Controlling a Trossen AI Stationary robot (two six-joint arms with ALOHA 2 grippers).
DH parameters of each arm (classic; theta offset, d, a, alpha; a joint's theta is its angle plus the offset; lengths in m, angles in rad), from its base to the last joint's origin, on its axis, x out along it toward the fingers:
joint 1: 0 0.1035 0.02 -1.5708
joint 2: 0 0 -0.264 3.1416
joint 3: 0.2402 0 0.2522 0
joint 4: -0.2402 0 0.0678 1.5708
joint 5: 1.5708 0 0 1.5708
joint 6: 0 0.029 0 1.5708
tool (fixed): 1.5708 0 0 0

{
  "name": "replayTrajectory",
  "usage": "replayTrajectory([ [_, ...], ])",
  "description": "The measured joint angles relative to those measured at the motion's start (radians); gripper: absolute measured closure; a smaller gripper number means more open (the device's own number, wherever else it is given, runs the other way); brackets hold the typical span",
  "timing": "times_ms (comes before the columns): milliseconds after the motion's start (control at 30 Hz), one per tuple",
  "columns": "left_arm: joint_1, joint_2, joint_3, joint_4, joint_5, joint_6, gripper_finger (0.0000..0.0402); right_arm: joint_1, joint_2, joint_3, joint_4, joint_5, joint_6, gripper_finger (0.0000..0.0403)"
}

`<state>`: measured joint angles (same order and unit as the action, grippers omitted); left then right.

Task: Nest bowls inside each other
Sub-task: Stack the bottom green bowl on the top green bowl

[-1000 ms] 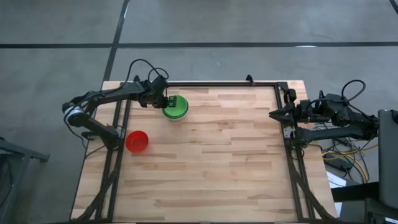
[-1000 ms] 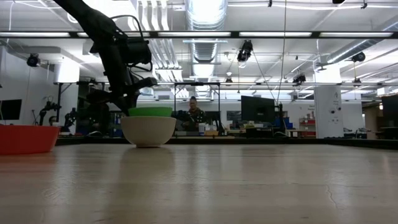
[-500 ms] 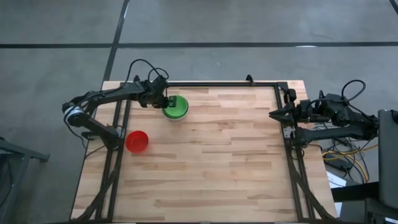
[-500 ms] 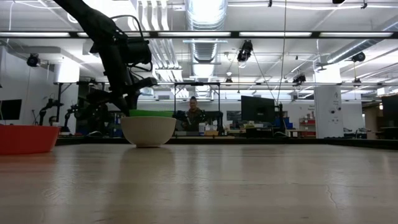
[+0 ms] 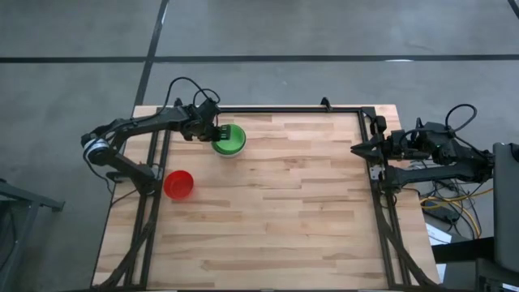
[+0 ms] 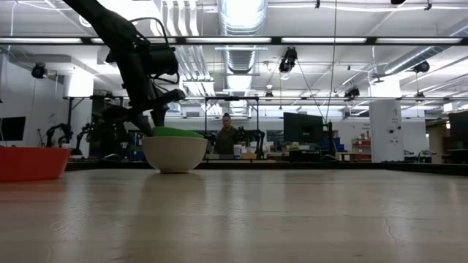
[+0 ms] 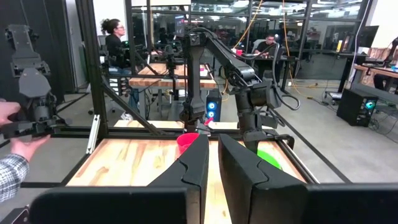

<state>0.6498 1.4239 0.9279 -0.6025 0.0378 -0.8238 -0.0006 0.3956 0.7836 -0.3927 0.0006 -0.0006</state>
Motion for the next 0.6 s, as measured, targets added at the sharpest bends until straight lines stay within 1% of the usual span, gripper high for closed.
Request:
replayTrajectory([
  [267,0.000,-0.003,0.000,-0.008,0.026,0.000,0.0280,0.000,0.000,0.000,0.000,0.000,0.000,0.0369],
  [600,0.003,-0.021,0.043,-0.093,0.024,0.016,0.0280,0.000,0.000,0.000,0.000,0.000,0.000,0.0369],
])
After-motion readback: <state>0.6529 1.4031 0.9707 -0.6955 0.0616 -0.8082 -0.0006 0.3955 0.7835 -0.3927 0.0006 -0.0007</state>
